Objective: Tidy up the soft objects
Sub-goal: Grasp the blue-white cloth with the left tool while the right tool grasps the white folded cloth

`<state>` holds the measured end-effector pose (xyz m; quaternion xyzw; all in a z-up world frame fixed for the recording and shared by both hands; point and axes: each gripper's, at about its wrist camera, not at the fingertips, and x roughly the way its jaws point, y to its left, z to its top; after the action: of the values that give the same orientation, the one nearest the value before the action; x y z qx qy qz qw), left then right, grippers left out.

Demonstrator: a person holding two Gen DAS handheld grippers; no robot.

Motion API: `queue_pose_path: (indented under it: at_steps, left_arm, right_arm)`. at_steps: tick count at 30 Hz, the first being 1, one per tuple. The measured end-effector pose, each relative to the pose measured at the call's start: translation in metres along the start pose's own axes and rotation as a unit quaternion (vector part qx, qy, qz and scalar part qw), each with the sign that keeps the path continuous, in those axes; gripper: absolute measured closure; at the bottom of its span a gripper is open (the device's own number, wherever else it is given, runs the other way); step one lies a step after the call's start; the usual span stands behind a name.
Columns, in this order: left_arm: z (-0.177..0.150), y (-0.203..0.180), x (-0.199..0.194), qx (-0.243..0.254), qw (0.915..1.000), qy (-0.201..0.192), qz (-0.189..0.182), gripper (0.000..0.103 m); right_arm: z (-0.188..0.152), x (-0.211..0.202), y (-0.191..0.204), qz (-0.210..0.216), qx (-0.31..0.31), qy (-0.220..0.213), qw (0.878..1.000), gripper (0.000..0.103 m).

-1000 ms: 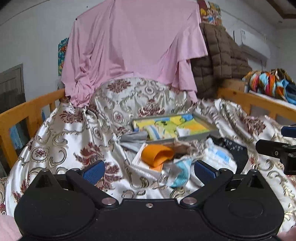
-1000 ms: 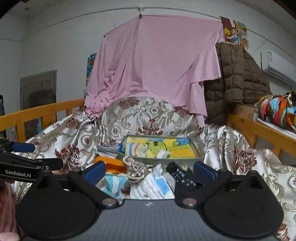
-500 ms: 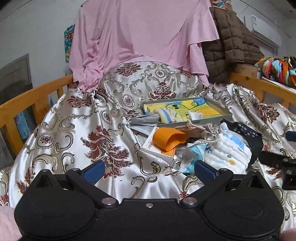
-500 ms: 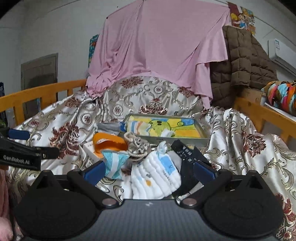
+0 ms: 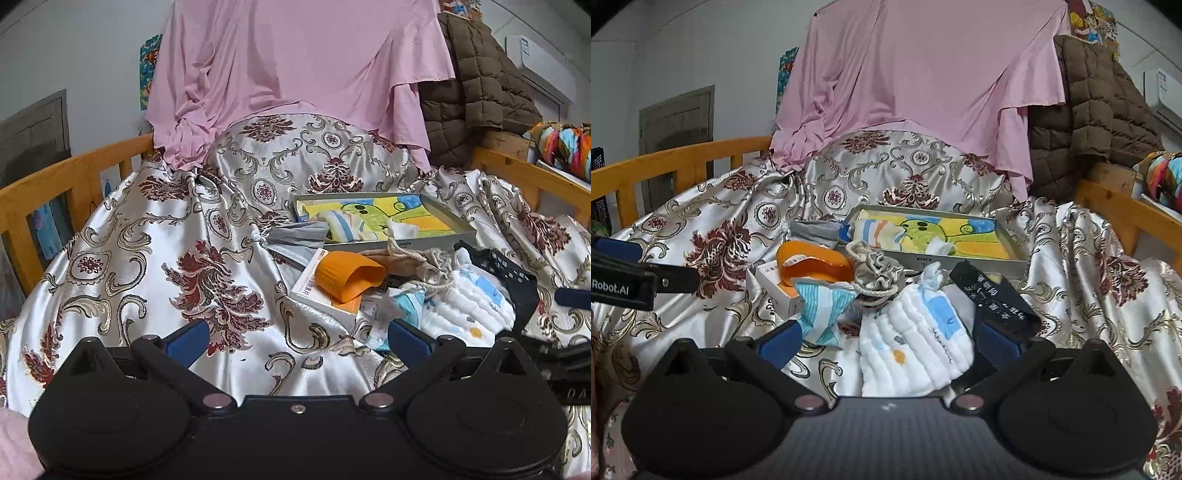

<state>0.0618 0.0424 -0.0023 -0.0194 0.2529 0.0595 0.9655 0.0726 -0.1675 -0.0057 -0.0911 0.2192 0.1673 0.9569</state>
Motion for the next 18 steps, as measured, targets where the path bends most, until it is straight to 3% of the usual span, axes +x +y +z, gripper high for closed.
queue_pose_path:
  at_steps: [7, 14, 18]
  left_arm:
    - [0.006, 0.001, 0.018, 0.002, 0.9999, -0.003, -0.011, 0.001]
    - [0.013, -0.019, 0.042, 0.056, 0.9963, -0.008, -0.064, 0.001]
    - [0.015, -0.034, 0.057, 0.095, 0.9895, -0.004, -0.109, 0.001]
  right_arm:
    - [-0.003, 0.02, 0.004, 0.018, -0.041, 0.013, 0.999, 0.0]
    - [-0.01, 0.044, 0.005, 0.007, -0.087, 0.019, 0.996, 0.0]
    - [-0.016, 0.055, 0.004, -0.012, -0.117, 0.025, 0.993, 0.0]
